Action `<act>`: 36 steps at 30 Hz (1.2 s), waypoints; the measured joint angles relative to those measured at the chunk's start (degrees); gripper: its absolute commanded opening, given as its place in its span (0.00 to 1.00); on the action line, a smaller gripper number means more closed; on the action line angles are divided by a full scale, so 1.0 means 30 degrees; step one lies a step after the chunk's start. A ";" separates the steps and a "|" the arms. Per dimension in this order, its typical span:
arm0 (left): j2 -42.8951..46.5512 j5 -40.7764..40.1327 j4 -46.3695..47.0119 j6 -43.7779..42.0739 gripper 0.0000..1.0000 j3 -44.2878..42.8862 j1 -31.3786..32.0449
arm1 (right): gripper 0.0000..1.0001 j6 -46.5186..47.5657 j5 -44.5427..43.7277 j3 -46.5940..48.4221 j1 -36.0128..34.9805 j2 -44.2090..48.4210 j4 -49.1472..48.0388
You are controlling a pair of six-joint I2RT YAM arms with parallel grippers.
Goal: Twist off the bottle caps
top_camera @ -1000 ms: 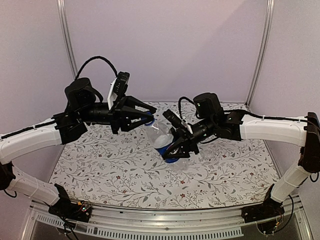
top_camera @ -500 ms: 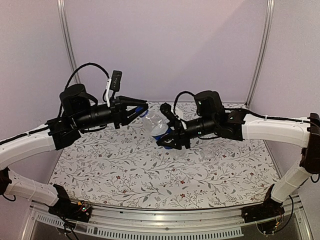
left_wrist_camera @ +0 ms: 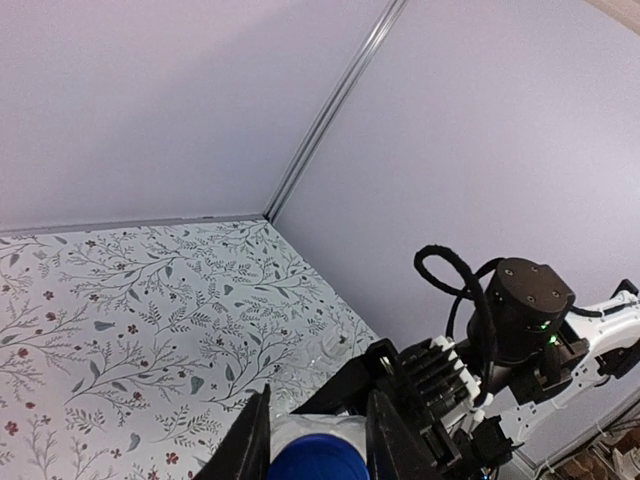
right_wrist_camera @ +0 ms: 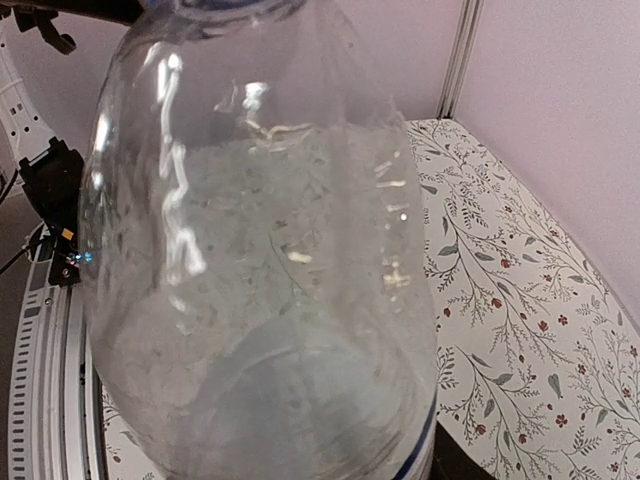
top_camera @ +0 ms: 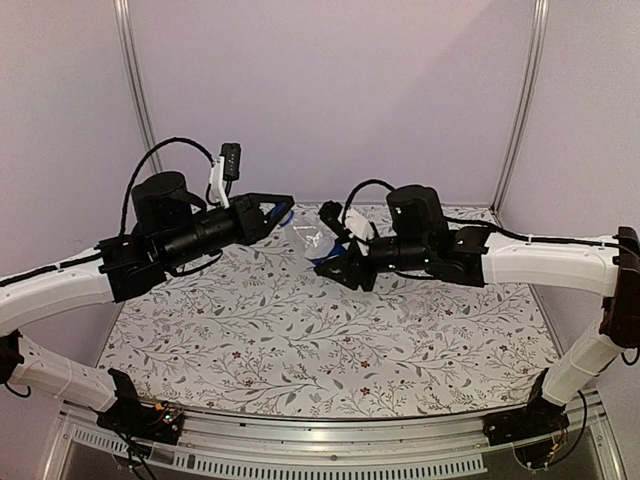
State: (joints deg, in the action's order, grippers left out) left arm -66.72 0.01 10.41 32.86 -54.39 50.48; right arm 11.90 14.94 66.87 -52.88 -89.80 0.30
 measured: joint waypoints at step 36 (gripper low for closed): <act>0.0255 0.3191 0.0867 -0.2841 0.83 -0.0051 0.0044 | 0.46 -0.0175 0.5967 -0.1246 0.0393 0.0029 -0.0233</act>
State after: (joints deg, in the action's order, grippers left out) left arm -65.95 9.58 13.02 24.34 -54.54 50.61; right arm 11.38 32.84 63.13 -51.70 -89.71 -0.40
